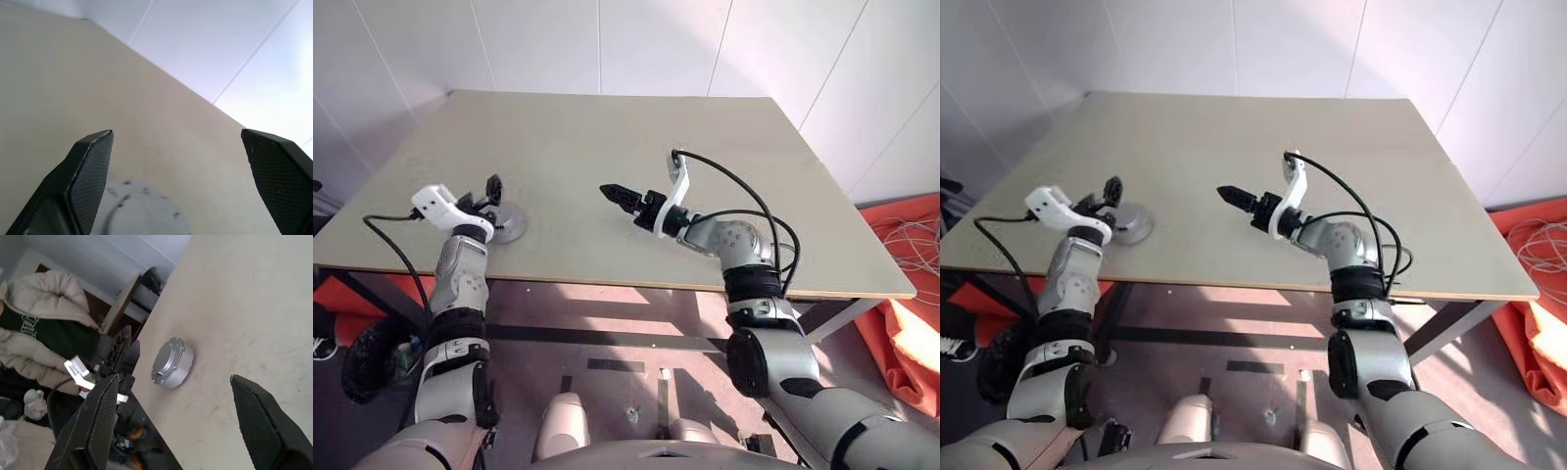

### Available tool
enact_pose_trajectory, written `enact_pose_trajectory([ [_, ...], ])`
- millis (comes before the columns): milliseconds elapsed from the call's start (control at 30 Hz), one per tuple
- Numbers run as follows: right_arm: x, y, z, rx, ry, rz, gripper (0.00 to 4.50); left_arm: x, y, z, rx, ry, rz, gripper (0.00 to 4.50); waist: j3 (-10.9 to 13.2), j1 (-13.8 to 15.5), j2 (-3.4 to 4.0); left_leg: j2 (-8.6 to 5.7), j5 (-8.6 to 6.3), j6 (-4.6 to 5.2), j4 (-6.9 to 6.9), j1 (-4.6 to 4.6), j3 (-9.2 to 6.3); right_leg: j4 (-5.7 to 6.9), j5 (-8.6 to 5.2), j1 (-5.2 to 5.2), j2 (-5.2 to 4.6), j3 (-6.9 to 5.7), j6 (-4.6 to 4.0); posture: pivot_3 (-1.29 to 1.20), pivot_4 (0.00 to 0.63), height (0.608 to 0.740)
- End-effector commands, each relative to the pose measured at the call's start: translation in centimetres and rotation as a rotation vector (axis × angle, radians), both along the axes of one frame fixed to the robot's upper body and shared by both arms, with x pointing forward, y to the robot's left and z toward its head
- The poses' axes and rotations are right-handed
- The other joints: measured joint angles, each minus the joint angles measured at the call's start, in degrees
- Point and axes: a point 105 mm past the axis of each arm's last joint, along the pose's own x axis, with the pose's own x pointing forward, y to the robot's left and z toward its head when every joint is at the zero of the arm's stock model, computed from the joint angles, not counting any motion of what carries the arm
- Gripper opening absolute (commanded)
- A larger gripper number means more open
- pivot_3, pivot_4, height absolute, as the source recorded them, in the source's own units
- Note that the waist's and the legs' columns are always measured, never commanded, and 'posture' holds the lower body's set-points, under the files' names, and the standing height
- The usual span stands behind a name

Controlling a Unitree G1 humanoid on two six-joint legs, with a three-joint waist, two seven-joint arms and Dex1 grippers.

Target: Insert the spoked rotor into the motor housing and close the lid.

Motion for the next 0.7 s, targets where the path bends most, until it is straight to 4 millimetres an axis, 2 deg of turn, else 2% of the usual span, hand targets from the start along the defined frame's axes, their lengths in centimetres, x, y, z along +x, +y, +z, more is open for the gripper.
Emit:
enact_pose_trajectory([
  [33,-0.6,-1.1,2.1,-0.049,-0.226,0.02,4.11,-0.3,-2.1,3.6,0.071,-0.123,-0.161,4.44,0.0,-0.12,0.0,-0.01,0.0,0.0,0.0,0.0,0.0,0.0,0.0,0.0,0.0,0.01,0.0,0.0,0.0,0.74],
  [167,-0.7,-3.0,1.2,-0.184,-0.365,-0.01,4.11,-1.1,-4.4,4.5,0.175,-0.149,-0.317,4.44,0.0,-0.38,0.0,0.0,0.0,0.0,0.0,0.06,0.0,0.02,0.0,0.01,0.02,0.04,0.0,0.0,0.0,0.74],
  [233,-0.4,-4.4,0.9,-0.257,-0.407,-0.037,4.11,-1.6,-6.0,4.4,0.252,-0.143,-0.398,4.44,0.01,-0.41,0.01,-0.01,0.0,0.0,0.0,0.06,0.01,0.02,0.0,0.0,0.02,0.06,0.0,0.0,0.0,0.74],
  [367,0.4,-7.0,-1.8,-0.599,-0.551,-0.099,4.11,-2.3,-8.9,3.0,0.392,-0.1,-0.495,4.44,0.01,-0.43,0.01,0.0,0.0,0.01,0.0,0.09,0.03,0.01,0.01,0.02,0.04,0.1,-0.02,0.0,0.0,0.74],
  [533,0.1,-8.1,-2.4,-0.669,-0.622,-0.135,4.11,-2.7,-9.4,1.3,0.496,-0.062,-0.487,4.44,0.02,-0.66,0.03,-0.03,-0.02,0.05,0.02,0.06,0.05,-0.01,0.01,0.01,0.04,0.12,-0.02,0.0,0.0,0.74],
  [700,-0.2,-8.5,-3.0,-0.675,-0.605,-0.122,4.11,-3.4,-10.1,0.9,0.537,-0.063,-0.528,4.44,0.02,-1.8,0.03,-0.03,-0.03,0.08,0.03,0.08,0.04,0.0,0.01,0.0,0.05,0.16,-0.04,0.0,0.0,0.74],
])
